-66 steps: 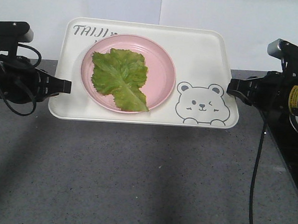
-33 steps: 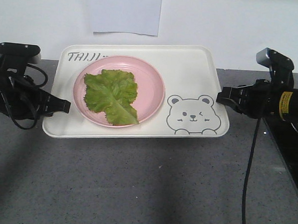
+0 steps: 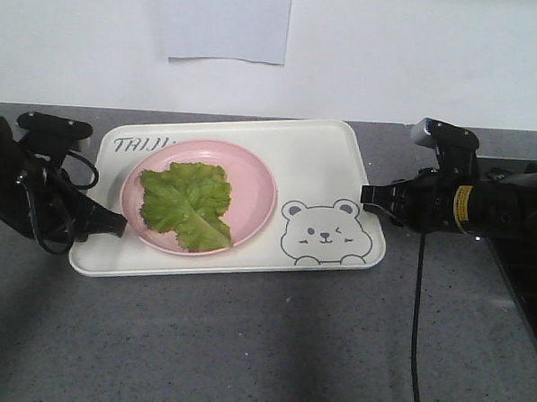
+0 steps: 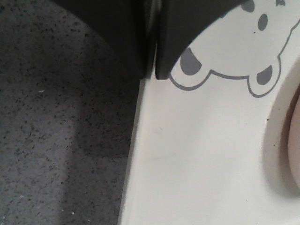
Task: Transfer vegetables to tray and serve
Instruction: 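Lower the held tray with both grippers onto the grey counter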
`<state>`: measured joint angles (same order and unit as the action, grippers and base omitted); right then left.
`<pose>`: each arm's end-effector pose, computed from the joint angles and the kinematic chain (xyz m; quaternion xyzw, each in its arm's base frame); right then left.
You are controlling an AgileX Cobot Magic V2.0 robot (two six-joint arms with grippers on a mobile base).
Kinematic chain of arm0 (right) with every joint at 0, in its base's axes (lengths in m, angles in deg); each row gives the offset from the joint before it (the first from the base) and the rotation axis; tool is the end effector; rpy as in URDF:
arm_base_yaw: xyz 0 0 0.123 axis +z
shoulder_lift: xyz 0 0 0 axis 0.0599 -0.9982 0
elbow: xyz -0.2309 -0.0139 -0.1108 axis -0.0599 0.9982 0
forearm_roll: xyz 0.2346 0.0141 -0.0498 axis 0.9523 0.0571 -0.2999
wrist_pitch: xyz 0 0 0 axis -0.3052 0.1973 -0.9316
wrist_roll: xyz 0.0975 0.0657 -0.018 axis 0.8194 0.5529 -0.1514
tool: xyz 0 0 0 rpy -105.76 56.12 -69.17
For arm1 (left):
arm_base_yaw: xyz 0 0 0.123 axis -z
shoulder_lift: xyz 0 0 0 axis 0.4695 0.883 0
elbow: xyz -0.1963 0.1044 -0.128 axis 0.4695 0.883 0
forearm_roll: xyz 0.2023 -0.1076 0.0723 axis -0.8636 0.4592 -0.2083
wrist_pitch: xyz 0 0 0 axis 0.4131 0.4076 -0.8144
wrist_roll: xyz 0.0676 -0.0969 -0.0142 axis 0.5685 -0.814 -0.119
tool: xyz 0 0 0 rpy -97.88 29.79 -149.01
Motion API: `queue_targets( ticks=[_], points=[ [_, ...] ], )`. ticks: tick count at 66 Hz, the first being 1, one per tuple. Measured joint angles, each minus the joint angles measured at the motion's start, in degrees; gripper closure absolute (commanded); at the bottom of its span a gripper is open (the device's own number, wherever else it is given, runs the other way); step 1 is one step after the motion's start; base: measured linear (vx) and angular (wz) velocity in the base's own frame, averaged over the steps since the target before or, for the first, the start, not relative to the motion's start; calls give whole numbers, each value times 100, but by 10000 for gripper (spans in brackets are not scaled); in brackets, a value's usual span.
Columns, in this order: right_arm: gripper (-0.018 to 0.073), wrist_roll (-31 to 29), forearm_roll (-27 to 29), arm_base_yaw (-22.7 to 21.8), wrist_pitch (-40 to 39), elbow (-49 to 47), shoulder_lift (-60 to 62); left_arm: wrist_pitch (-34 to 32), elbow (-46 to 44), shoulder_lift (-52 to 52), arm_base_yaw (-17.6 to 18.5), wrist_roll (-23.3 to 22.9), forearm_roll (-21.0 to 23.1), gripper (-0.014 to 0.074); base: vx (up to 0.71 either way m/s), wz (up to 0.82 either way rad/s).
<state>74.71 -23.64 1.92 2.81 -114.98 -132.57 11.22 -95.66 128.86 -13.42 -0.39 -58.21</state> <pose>0.3568 0.0887 0.1807 -0.0659 0.8867 0.2677 0.3711 0.3112 -0.0782 0.2034 0.0882 0.9727 -0.0238 0.2132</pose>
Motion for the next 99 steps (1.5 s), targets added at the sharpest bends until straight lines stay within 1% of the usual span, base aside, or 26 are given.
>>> queue_targets(
  ticks=[9, 41, 74, 85, 92, 99],
  points=[
    [562, 0, 0, 0, -13, 0, -105, 5, 0, 205, 0, 0, -11, 602, 0, 0],
    [562, 6, 0, 0, -210, 0, -510, 46, 7, 617, 0, 0, -255, 602, 0, 0],
    [558, 23, 0, 0, -247, -6, -595, -1, -19, 679, 0, 0, -326, 600, 0, 0],
    [505, 11, 0, 0, -247, -6, -595, -1, -19, 679, 0, 0, -331, 582, 0, 0],
    [443, -32, 0, 0, -259, -6, -595, -7, -19, 679, 0, 0, -345, 557, 0, 0],
    [358, -69, 0, 0, -299, -6, -595, -17, -19, 682, 0, 24, -357, 520, 0, 0]
  ],
)
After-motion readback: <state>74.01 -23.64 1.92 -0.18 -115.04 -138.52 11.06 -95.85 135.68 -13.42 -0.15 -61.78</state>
